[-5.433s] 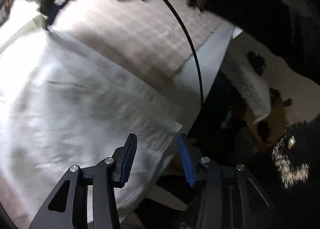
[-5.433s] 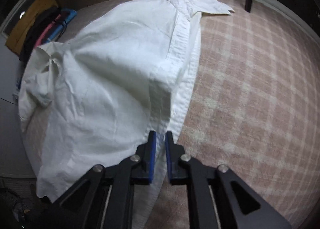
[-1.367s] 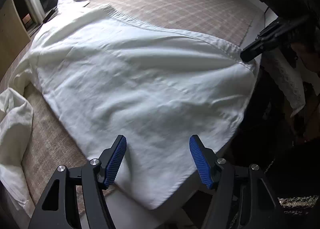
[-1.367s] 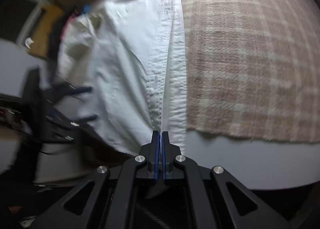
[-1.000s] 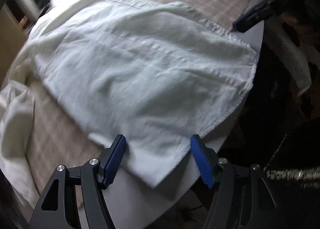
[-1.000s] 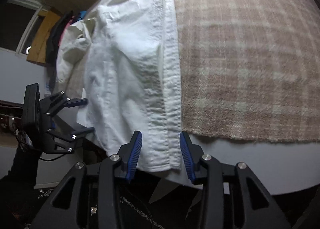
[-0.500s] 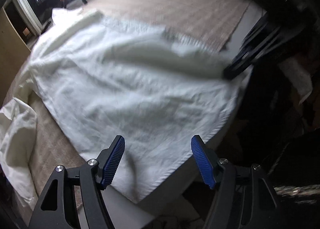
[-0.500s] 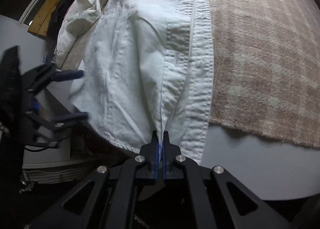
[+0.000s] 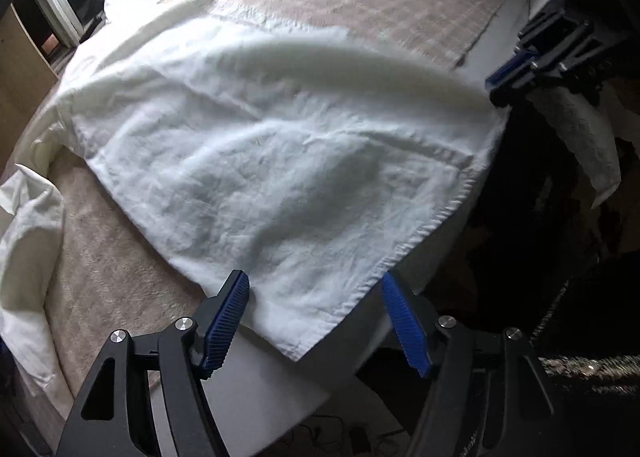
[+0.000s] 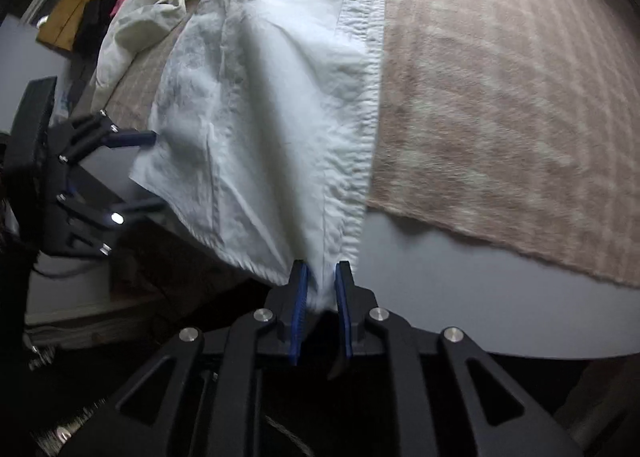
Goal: Fold clothes
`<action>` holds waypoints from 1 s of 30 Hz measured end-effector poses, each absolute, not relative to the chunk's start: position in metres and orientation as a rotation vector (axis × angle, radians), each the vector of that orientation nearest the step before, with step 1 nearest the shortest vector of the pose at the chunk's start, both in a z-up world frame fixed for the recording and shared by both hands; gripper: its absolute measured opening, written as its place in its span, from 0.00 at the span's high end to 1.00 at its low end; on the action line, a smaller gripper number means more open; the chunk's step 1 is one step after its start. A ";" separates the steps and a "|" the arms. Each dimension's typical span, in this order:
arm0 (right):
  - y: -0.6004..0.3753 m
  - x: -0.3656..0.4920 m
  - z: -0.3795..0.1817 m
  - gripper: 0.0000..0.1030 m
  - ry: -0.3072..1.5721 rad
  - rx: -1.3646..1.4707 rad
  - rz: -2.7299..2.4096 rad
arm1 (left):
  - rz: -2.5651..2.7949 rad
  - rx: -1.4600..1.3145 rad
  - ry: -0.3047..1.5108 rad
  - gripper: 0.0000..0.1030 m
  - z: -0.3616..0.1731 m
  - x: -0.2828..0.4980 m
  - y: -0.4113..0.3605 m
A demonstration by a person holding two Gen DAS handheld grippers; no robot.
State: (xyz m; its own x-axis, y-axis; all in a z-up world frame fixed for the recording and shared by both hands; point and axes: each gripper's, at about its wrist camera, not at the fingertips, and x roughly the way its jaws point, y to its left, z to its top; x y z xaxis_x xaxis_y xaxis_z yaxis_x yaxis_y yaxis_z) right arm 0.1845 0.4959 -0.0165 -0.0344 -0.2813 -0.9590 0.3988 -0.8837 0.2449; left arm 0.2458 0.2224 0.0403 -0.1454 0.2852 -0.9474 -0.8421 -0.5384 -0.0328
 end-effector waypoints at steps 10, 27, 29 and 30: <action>0.446 0.118 -0.017 0.85 0.020 1.534 -2.021 | 1.757 -1.358 0.694 0.35 0.015 0.206 0.222; 0.404 -0.017 0.020 0.86 0.028 1.390 -2.140 | 1.888 -1.297 0.485 0.33 0.084 0.115 0.197; 0.383 -0.039 -0.006 0.86 0.023 1.445 -2.126 | 1.891 -1.296 0.433 0.33 0.070 0.079 0.210; 0.377 -0.052 -0.018 0.86 0.010 1.484 -2.115 | 1.888 -1.299 0.405 0.33 0.061 0.062 0.216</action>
